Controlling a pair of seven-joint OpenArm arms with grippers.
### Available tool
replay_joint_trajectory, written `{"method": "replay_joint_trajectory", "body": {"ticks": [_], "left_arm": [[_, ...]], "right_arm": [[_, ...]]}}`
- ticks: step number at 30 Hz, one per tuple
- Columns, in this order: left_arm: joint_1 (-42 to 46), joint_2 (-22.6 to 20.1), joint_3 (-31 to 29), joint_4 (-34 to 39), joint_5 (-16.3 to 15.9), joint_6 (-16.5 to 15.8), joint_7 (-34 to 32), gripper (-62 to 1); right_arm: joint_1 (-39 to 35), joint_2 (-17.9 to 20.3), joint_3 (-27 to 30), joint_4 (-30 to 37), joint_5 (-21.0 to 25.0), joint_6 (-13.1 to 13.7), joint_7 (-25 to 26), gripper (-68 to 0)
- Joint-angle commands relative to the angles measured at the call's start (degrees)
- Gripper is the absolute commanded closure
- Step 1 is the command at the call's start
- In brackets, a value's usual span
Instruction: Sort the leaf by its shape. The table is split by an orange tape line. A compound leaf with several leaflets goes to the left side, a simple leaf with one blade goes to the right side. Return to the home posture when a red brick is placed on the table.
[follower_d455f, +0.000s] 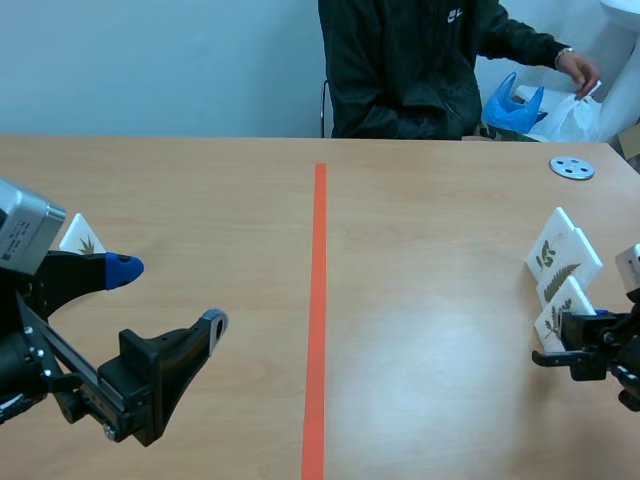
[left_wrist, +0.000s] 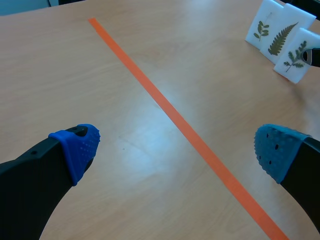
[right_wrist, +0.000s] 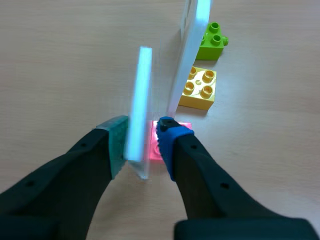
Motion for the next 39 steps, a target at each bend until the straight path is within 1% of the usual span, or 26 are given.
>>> {"method": "replay_joint_trajectory", "body": {"ticks": [1, 7, 8, 10, 13, 16, 17, 19, 21, 23, 25, 27, 29, 30, 32, 34, 36, 39], "left_arm": [[-0.2, 0.2, -0.2, 1.4, -0.1, 0.1, -0.8, -62.3], [-0.2, 0.2, -0.2, 1.4, -0.1, 0.1, -0.8, -62.3], [-0.2, 0.2, -0.2, 1.4, -0.1, 0.1, -0.8, -62.3], [-0.2, 0.2, -0.2, 1.4, -0.1, 0.1, -0.8, -62.3], [-0.2, 0.2, -0.2, 1.4, -0.1, 0.1, -0.8, -62.3], [-0.2, 0.2, -0.2, 1.4, -0.1, 0.1, -0.8, -62.3], [-0.2, 0.2, -0.2, 1.4, -0.1, 0.1, -0.9, -62.3], [-0.2, 0.2, -0.2, 1.4, -0.1, 0.1, -0.9, -62.3], [-0.2, 0.2, -0.2, 1.4, -0.1, 0.1, -0.9, -62.3], [-0.2, 0.2, -0.2, 1.4, -0.1, 0.1, -0.8, -62.3], [-0.2, 0.2, -0.2, 1.4, -0.1, 0.1, -0.8, -62.3], [-0.2, 0.2, -0.2, 1.4, -0.1, 0.1, -0.8, -62.3], [-0.2, 0.2, -0.2, 1.4, -0.1, 0.1, -0.8, -62.3], [-0.2, 0.2, -0.2, 1.4, -0.1, 0.1, -0.8, -62.3], [-0.2, 0.2, -0.2, 1.4, -0.1, 0.1, -0.8, -62.3], [-0.1, 0.1, -0.2, 1.4, -0.1, 0.1, -0.8, -62.3], [-0.1, 0.1, -0.2, 1.4, -0.1, 0.1, -0.8, -62.3], [-0.1, 0.1, -0.2, 1.4, -0.1, 0.1, -0.8, -62.3]], "right_arm": [[0.2, 0.6, 0.1, 1.6, 0.2, 0.0, 0.7, -18.8], [0.0, 0.7, 2.2, 1.9, 0.7, 0.3, 0.9, -30.4], [-0.1, 0.7, 2.9, 2.1, 1.4, 0.9, 0.9, -31.2], [-0.6, 0.8, 4.5, 3.1, 3.0, 2.9, 0.6, -31.1], [-1.9, 0.8, 7.1, 5.9, 5.0, 5.4, 0.2, -31.2], [-3.5, 0.8, 9.1, 9.5, 6.7, 6.7, -0.3, -31.2], [-3.9, 0.8, 9.7, 10.9, 6.9, 7.3, -0.3, -32.5], [-4.9, 0.8, 10.7, 13.7, 8.1, 8.8, -0.5, -36.7], [-6.1, 0.8, 11.8, 16.9, 9.7, 10.3, -1.2, -39.6], [-7.3, 0.8, 13.0, 20.1, 11.2, 12.0, -1.9, -44.6], [-8.5, 0.8, 14.0, 23.5, 12.4, 13.6, -2.6, -51.8], [-9.8, 1.1, 14.8, 26.5, 13.3, 15.3, -2.8, -60.4], [-11.2, 1.9, 15.1, 29.1, 13.7, 18.2, -2.9, -67.9], [-12.0, 2.4, 15.1, 30.4, 13.7, 19.5, -2.9, -67.9], [-13.6, 3.4, 15.1, 32.9, 14.0, 21.3, -2.9, -67.9], [-15.5, 4.4, 15.0, 35.0, 16.2, 22.4, -3.5, -67.9], [-17.3, 5.1, 15.0, 37.1, 17.9, 22.8, -5.3, -67.9], [-19.5, 5.3, 15.0, 39.5, 18.3, 22.8, -7.5, -67.9]]}}
